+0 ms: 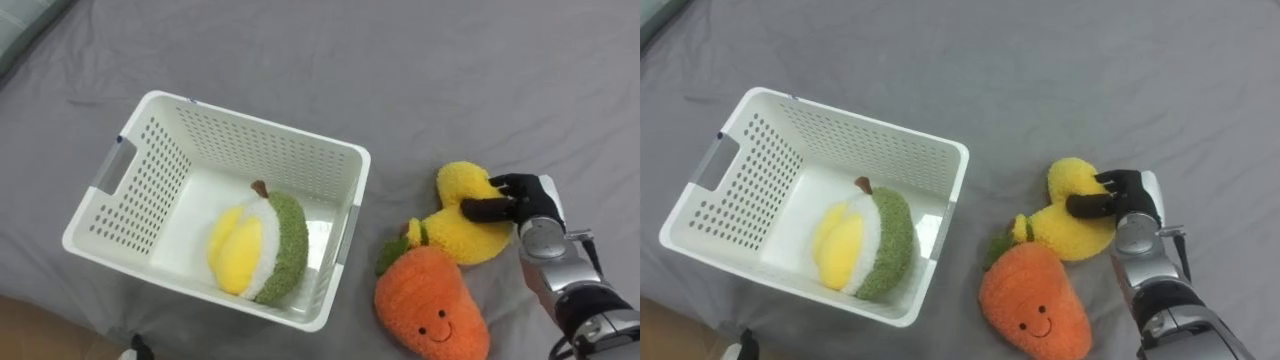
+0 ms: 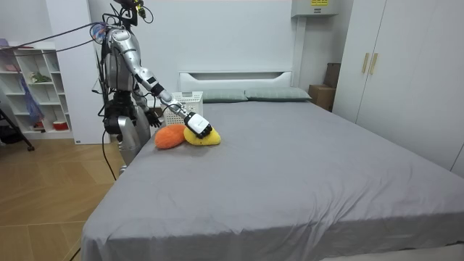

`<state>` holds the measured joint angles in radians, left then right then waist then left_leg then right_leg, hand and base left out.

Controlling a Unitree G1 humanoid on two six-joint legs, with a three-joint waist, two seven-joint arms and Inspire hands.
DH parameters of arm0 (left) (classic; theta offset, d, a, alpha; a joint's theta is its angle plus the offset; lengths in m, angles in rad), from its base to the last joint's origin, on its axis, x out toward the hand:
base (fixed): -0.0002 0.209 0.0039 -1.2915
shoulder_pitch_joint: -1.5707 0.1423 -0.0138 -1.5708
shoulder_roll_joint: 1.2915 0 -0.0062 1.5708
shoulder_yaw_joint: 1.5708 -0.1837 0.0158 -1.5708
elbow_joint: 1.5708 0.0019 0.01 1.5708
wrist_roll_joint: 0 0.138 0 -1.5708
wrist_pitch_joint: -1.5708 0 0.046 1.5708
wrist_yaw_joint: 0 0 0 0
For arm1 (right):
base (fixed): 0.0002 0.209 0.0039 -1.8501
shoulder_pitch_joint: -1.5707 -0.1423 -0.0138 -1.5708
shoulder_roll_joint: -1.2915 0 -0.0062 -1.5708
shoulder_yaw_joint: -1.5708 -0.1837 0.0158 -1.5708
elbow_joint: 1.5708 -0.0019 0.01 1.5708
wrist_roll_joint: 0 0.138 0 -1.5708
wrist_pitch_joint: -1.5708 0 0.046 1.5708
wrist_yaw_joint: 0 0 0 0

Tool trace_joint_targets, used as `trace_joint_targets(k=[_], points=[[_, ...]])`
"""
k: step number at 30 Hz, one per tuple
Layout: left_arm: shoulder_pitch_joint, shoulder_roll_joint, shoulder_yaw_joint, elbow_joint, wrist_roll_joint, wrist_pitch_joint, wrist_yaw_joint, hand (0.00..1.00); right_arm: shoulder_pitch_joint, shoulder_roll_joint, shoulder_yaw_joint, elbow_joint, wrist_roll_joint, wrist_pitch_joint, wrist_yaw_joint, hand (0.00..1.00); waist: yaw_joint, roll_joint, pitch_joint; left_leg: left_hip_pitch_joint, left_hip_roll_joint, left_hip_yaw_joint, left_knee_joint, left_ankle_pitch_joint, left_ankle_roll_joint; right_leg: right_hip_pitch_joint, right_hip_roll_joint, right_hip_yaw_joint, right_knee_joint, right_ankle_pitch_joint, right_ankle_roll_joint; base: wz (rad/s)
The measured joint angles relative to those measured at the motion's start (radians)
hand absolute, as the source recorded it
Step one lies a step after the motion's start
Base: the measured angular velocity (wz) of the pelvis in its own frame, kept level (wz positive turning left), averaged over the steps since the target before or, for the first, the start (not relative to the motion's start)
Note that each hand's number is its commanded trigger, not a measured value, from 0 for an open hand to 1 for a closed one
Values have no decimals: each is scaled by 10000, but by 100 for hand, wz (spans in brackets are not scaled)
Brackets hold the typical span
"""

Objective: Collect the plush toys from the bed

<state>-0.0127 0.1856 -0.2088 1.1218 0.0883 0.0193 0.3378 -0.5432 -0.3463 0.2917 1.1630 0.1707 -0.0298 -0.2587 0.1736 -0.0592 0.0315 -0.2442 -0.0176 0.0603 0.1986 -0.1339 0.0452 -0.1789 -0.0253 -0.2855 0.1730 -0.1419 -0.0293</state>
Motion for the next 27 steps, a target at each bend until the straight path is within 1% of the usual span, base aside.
trace_joint_targets(k=[2,4,6,9,11,13,18,20,22,24,26,27], points=[[-6,0,-41,-9,-170,-100,0,0,1,-45,-9,90,-263,-46,-28,100,-95,-16,11,-129,-56,-185,-1,70,11,-35,-43,-169,-9,0,0,26],[-6,0,-47,-9,-186,-170,-1,0,-5,-80,-15,92,-440,-72,-114,100,-89,-40,25,-276,-85,-248,17,106,27,-152,-67,-199,-4,0,0,13],[-2,19,-44,-9,-171,-207,-1,0,-4,-149,-18,161,-519,-189,-148,100,-73,-35,27,-439,-114,-318,70,124,42,-278,-92,-251,26,0,0,10],[4,149,-41,-17,-143,-222,-38,0,3,-217,-107,183,-629,-262,-241,100,-74,-21,38,-588,-132,-359,85,151,71,-477,-126,-288,139,0,0,4],[23,256,-35,4,-156,-232,-62,0,8,-228,-186,179,-721,-365,-321,100,-89,39,77,-624,-150,-358,84,159,85,-510,-142,-291,138,0,1,0],[-7,297,-12,-6,-153,-278,-62,0,8,-247,-501,178,-834,-378,-369,100,-90,129,93,-642,-159,-362,65,162,93,-532,-152,-299,138,2,3,0],[-69,335,111,-3,-137,-290,-49,0,4,-443,-853,-328,-825,-408,-477,100,-83,254,55,-716,-149,-278,37,194,101,-675,-152,-194,175,3,6,-5],[-74,319,215,-12,-71,-294,-47,0,13,-459,-932,-1050,-914,-427,-612,100,-205,251,53,-562,-131,-113,-38,198,96,-585,-149,-158,171,1,8,-12],[-76,320,420,-17,-79,-307,-46,0,53,-458,-1183,-1830,-1022,-429,-697,100,-359,244,49,-402,-131,-100,-113,200,94,-459,-146,-162,160,-1,12,-3],[-52,328,477,-27,-85,-305,-44,0,57,-492,-1204,-2604,-1013,-429,-893,100,-574,218,34,-215,-131,-84,-136,199,94,-284,-152,-184,163,-1,12,-3],[82,329,517,-30,-88,-185,-44,0,190,-503,-1202,-3919,-1015,-402,-1041,100,-765,153,-1,190,-131,-59,-246,199,95,64,-149,-164,128,-2,13,-3],[141,328,530,-30,-86,-161,-44,0,256,-499,-1200,-4262,-1020,-406,-1096,100,-818,139,-11,318,-130,-61,-292,199,94,179,-144,-168,116,-2,14,0]])
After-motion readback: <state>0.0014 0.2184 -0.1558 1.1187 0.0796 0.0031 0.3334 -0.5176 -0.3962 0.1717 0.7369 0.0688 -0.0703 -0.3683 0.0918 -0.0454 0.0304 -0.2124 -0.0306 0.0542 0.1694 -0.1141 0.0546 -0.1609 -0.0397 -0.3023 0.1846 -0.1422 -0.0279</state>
